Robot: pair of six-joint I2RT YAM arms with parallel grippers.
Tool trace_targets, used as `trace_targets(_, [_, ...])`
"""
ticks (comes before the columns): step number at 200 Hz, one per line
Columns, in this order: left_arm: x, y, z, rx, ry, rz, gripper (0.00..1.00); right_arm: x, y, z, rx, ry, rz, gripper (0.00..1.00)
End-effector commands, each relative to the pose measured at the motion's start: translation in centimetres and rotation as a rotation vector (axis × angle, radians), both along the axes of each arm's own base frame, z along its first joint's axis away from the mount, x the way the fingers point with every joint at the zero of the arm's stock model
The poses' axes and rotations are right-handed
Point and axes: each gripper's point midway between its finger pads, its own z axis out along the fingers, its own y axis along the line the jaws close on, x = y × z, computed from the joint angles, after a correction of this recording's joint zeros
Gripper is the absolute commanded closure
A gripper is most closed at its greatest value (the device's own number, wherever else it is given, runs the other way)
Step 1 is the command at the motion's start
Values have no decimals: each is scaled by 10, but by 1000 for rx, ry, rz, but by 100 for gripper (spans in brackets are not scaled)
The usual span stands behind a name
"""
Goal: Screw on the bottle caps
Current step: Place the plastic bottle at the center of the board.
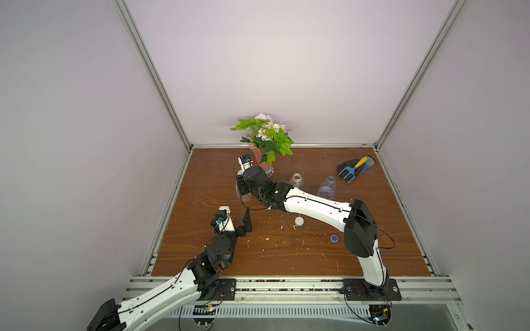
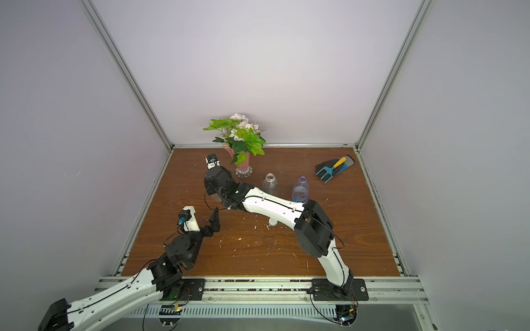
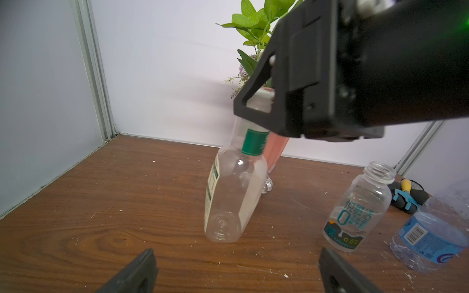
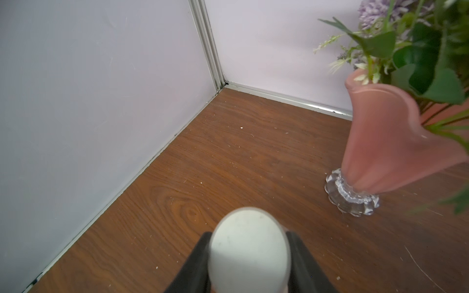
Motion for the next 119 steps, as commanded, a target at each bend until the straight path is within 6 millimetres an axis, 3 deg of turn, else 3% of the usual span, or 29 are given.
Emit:
trace_targets(1, [0, 2, 5, -20, -6, 5, 1, 11, 4, 16, -20, -17, -7, 82])
trace_targets(80, [-3, 2, 3, -28, -7, -9, 1, 38, 14, -5, -66, 22, -41, 78])
trace_targets(102, [-2, 2, 1, -25, -2, -8, 1, 41, 12, -12, -70, 40, -52, 73])
trace_targets(119, [-2, 2, 0, -26, 0, -10, 0, 43, 10, -16, -73, 51, -53, 63])
